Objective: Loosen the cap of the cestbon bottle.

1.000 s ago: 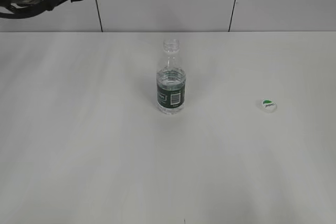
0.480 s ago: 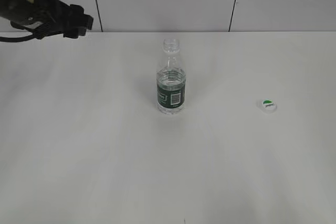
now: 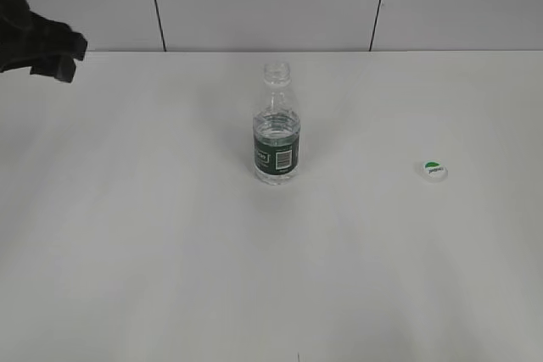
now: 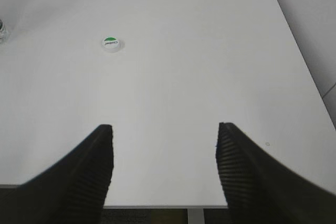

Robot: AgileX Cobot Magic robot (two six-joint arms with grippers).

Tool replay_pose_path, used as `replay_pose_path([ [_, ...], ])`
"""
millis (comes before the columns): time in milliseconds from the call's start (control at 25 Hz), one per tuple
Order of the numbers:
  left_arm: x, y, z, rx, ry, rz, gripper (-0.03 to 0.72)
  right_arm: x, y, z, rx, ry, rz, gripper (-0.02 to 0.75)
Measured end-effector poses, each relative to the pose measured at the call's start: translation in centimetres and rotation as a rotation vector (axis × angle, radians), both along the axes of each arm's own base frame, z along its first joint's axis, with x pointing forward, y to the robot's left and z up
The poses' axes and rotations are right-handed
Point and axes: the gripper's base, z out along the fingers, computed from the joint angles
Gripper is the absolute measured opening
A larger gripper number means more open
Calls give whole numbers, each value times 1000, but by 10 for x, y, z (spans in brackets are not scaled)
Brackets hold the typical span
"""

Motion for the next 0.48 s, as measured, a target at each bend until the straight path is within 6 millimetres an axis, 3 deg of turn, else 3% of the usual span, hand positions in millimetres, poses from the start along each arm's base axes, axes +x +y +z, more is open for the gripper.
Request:
replay_pose_path([
  [160, -12, 4, 2, 35, 93, -13, 512, 0, 0, 0, 0, 0, 0, 473],
  [480, -31, 11, 19, -196, 173, -100, 512, 0, 0, 0, 0, 0, 0, 473],
])
